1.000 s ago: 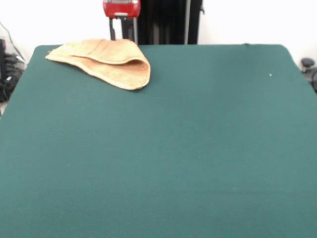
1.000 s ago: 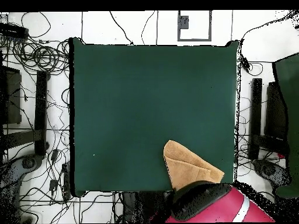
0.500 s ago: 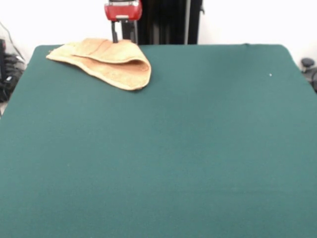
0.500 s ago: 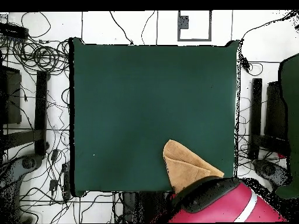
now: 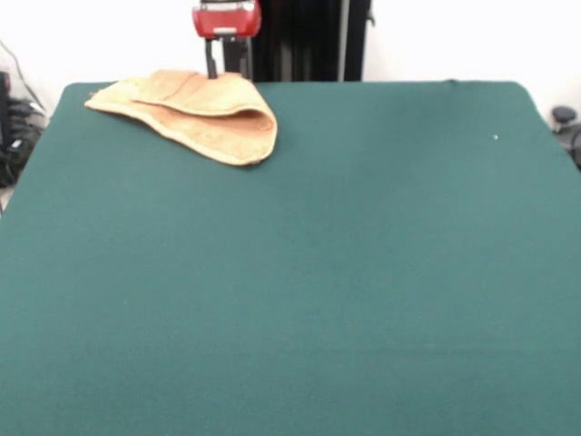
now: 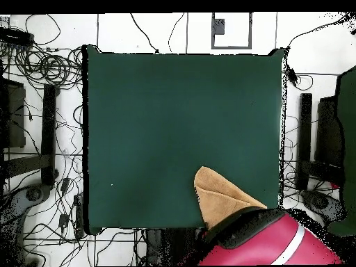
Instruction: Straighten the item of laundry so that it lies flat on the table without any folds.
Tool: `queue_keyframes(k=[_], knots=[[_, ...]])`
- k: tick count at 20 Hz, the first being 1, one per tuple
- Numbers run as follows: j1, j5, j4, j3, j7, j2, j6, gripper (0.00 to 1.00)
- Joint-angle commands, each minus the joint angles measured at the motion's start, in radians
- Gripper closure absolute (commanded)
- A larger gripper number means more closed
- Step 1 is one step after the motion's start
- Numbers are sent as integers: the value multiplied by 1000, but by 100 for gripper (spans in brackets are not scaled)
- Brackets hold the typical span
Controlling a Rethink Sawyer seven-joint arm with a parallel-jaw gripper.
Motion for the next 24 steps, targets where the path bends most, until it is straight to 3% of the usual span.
queue_keyframes(k=[1,4,8,13,16,19,24], knots=[[22,77,-167,144,53,66,-51,0],[23,38,-126,143,85,-6,-6,0],[27,-91,-23,157,171,-198,195,0],[-23,-168,68,253,237,-387,368,0],[-95,-187,118,357,230,-470,495,0],[-126,-151,126,396,184,-487,528,0],[-64,-34,-16,316,123,-327,365,0]])
